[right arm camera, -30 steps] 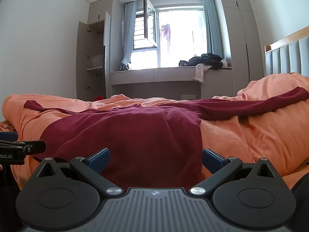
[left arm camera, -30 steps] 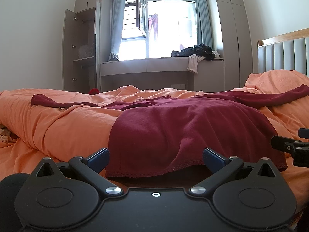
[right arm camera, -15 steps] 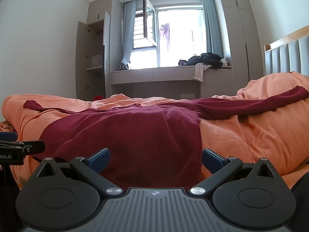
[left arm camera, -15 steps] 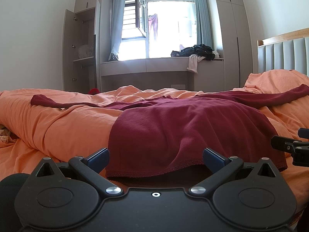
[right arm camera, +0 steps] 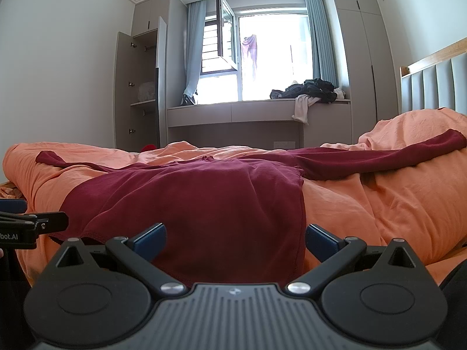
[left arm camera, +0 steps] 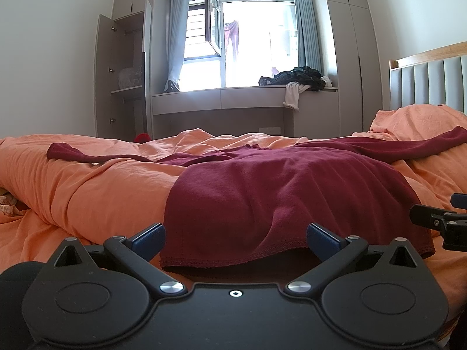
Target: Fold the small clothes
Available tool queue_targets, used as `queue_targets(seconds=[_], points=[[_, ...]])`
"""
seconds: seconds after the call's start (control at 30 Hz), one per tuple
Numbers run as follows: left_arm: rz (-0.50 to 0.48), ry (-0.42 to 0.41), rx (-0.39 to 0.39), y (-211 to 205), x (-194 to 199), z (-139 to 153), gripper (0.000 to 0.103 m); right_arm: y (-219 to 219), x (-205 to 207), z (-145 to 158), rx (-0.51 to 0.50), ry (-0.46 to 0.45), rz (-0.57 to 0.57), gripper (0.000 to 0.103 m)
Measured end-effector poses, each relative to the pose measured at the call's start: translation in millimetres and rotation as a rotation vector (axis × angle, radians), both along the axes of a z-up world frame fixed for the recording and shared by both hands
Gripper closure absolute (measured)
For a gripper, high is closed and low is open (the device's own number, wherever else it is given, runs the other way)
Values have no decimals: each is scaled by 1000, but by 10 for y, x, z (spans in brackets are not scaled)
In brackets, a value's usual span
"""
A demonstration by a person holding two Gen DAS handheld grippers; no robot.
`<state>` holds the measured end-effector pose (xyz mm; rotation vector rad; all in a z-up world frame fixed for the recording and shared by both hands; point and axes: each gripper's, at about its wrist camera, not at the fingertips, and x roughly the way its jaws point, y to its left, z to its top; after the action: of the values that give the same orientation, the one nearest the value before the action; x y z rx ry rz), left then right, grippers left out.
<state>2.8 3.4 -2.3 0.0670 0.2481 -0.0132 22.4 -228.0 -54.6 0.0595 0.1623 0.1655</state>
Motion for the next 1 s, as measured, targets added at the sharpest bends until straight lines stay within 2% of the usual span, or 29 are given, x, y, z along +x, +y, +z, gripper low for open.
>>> queue_targets(seconds=[1.0], points=[[6,5,8,-5,-2,-26,0,-22,13,16,21,1,-7,0]])
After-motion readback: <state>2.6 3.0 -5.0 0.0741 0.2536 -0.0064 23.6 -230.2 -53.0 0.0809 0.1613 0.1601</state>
